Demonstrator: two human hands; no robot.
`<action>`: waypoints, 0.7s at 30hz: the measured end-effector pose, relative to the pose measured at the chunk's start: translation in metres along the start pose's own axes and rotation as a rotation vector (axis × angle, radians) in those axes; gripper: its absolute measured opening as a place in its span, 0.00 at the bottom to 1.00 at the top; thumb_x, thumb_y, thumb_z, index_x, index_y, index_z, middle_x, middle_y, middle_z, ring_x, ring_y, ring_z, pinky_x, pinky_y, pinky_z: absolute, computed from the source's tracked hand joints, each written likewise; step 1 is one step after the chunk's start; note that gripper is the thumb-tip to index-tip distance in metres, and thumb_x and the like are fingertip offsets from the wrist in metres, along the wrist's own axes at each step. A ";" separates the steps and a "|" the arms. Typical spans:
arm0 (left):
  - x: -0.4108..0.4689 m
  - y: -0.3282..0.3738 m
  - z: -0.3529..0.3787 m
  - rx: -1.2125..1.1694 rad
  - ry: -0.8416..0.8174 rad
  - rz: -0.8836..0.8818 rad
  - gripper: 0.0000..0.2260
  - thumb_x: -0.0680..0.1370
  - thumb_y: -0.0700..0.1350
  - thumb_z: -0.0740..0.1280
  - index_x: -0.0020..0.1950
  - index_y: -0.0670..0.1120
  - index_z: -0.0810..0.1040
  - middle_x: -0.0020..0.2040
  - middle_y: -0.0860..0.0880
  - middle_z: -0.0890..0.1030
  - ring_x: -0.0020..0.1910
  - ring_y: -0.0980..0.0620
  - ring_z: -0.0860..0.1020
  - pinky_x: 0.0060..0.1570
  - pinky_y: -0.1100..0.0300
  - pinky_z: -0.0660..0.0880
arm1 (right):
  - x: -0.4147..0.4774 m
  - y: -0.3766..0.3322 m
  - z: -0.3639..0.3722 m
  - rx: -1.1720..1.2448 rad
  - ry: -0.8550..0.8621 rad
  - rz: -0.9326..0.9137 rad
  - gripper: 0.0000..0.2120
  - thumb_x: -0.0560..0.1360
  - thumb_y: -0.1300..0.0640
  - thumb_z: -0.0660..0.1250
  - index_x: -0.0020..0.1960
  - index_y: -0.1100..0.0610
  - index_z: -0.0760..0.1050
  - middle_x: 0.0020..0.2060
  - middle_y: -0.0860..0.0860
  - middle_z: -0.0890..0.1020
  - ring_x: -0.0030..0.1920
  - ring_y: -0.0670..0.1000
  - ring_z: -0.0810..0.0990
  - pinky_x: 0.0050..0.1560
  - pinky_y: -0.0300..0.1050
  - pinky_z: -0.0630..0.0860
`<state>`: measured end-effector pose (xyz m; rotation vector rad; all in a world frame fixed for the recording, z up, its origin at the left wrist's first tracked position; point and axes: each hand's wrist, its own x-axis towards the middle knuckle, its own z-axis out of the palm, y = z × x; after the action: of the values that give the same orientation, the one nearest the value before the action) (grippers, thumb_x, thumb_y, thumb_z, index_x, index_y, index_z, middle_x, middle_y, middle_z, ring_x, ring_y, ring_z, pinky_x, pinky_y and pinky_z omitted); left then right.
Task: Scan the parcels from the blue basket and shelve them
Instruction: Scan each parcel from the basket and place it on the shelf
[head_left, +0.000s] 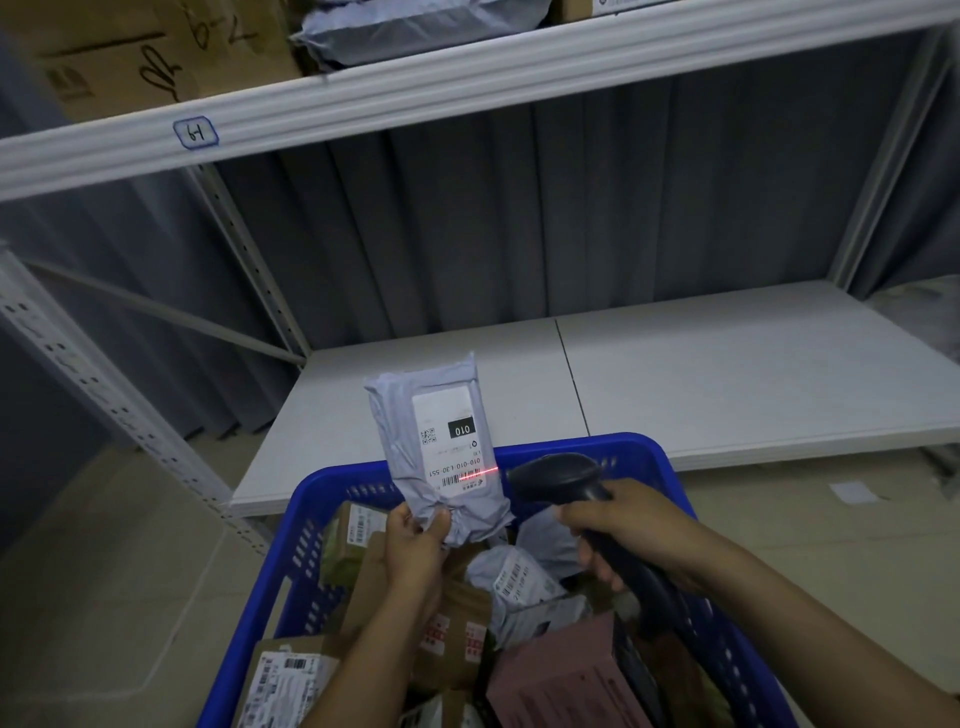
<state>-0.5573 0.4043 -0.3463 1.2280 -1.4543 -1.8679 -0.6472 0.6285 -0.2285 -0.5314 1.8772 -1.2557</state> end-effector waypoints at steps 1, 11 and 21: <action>0.001 0.000 0.000 -0.006 0.000 0.000 0.19 0.77 0.39 0.69 0.67 0.48 0.70 0.58 0.46 0.80 0.55 0.45 0.80 0.57 0.43 0.77 | 0.000 -0.001 0.001 -0.007 0.006 -0.003 0.11 0.77 0.53 0.68 0.46 0.62 0.78 0.33 0.58 0.82 0.27 0.51 0.78 0.31 0.42 0.77; -0.024 0.038 -0.017 -0.114 -0.093 0.052 0.18 0.77 0.40 0.69 0.66 0.43 0.72 0.60 0.44 0.80 0.55 0.45 0.81 0.53 0.49 0.78 | -0.012 -0.022 0.017 0.015 0.102 -0.067 0.10 0.75 0.54 0.69 0.43 0.61 0.76 0.32 0.59 0.82 0.26 0.53 0.77 0.30 0.44 0.75; -0.085 0.166 -0.045 -0.012 -0.092 0.384 0.24 0.79 0.46 0.67 0.73 0.56 0.64 0.69 0.47 0.72 0.61 0.43 0.76 0.59 0.43 0.76 | -0.054 -0.081 0.037 0.208 0.375 -0.290 0.08 0.76 0.59 0.69 0.45 0.65 0.76 0.30 0.58 0.81 0.24 0.53 0.75 0.26 0.43 0.74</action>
<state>-0.5023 0.3946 -0.1623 0.7939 -1.5931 -1.6834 -0.5925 0.6115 -0.1414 -0.4927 1.9852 -1.8239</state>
